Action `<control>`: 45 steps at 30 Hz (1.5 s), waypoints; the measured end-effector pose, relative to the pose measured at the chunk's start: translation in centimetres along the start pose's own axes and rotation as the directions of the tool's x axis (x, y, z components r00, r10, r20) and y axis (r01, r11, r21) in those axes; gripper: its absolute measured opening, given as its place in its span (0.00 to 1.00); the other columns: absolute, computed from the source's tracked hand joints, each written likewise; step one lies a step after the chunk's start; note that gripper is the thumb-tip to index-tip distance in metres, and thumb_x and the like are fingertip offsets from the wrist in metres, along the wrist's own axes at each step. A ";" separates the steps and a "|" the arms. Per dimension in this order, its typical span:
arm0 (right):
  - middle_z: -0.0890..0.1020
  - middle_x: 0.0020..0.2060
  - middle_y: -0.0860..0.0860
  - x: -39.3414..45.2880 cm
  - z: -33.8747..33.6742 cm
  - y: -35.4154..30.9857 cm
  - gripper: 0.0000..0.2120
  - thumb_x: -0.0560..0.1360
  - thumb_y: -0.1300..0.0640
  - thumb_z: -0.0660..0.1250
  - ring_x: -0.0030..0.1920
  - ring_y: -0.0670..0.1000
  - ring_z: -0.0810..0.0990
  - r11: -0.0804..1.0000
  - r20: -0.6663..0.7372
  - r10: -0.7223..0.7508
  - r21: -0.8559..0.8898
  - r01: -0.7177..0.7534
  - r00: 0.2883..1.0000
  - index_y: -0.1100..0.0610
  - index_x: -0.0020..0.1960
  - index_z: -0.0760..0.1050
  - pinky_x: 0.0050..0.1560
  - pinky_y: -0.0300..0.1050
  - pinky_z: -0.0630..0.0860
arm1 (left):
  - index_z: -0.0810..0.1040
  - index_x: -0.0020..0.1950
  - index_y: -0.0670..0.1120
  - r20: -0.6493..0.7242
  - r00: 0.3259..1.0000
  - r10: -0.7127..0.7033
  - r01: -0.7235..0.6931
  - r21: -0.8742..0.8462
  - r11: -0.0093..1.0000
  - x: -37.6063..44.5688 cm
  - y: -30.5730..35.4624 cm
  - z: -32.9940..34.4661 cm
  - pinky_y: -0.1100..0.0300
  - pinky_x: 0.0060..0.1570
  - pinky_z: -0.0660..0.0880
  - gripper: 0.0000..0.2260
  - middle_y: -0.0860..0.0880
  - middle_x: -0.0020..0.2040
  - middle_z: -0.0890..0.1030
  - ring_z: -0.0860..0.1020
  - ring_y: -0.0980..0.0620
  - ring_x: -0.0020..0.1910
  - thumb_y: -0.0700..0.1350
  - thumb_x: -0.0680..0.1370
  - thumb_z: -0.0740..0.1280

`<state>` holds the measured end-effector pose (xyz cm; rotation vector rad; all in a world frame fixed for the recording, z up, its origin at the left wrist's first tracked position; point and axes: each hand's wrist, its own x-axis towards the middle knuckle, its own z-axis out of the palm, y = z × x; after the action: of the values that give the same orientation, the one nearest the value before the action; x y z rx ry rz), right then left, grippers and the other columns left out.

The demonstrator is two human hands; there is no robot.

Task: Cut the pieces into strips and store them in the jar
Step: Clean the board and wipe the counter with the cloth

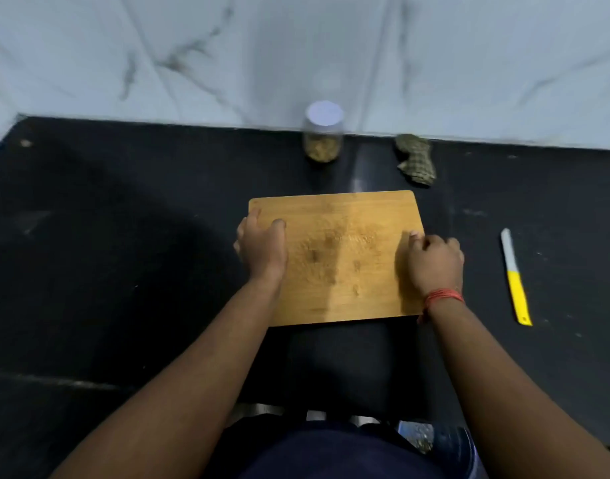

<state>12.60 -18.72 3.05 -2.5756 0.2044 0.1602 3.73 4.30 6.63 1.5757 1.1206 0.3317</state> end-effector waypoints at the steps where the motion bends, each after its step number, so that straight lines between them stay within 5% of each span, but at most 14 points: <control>1: 0.72 0.60 0.61 0.1 -0.9 1.4 0.26 0.81 0.42 0.52 0.63 0.63 0.70 1.000 -0.012 0.029 -0.007 -0.029 1.000 0.62 0.61 0.77 0.64 0.54 0.68 | 0.66 0.77 0.54 0.037 0.999 0.011 -0.012 0.024 1.000 -0.5 0.2 1.5 0.43 0.74 0.61 0.26 0.51 0.76 0.66 0.60 0.46 0.75 0.49 0.78 0.63; 11: 0.71 0.61 0.59 -0.4 -3.3 7.7 0.28 0.80 0.39 0.53 0.63 0.60 0.69 0.995 0.050 0.074 -0.077 -0.070 0.996 0.63 0.60 0.75 0.60 0.53 0.71 | 0.69 0.77 0.53 0.133 0.991 0.023 -0.045 0.161 0.986 -2.3 -0.1 6.9 0.44 0.74 0.61 0.25 0.50 0.76 0.67 0.61 0.45 0.75 0.50 0.79 0.64; 25: 0.71 0.63 0.59 0.4 -3.3 7.0 0.30 0.78 0.37 0.57 0.63 0.61 0.69 0.966 0.135 0.042 -0.257 -0.006 0.990 0.62 0.64 0.69 0.60 0.59 0.72 | 0.65 0.78 0.50 0.178 0.983 0.044 -0.110 0.379 0.919 -1.5 -2.2 5.6 0.44 0.75 0.61 0.27 0.48 0.78 0.64 0.60 0.44 0.76 0.47 0.79 0.64; 30: 0.70 0.59 0.58 0.1 -2.4 3.7 0.30 0.78 0.36 0.57 0.59 0.61 0.70 0.926 0.008 -0.165 -0.343 0.158 0.986 0.60 0.65 0.68 0.58 0.57 0.72 | 0.64 0.79 0.49 0.239 0.957 0.164 -0.258 0.448 0.856 -0.8 -1.7 5.4 0.48 0.76 0.57 0.27 0.48 0.80 0.60 0.55 0.46 0.79 0.46 0.80 0.64; 45: 0.65 0.68 0.58 9.4 3.7 -13.4 0.27 0.79 0.45 0.62 0.68 0.63 0.66 0.933 0.278 -0.328 -0.053 0.356 0.903 0.60 0.71 0.64 0.66 0.61 0.67 | 0.58 0.81 0.45 0.378 0.907 0.184 -0.320 0.336 0.886 9.1 6.6 8.9 0.51 0.74 0.61 0.31 0.44 0.80 0.60 0.60 0.45 0.78 0.46 0.81 0.66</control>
<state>23.92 -6.54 5.34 -2.6080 -0.3657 0.3879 17.93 6.57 6.30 2.0553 0.7360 -0.0019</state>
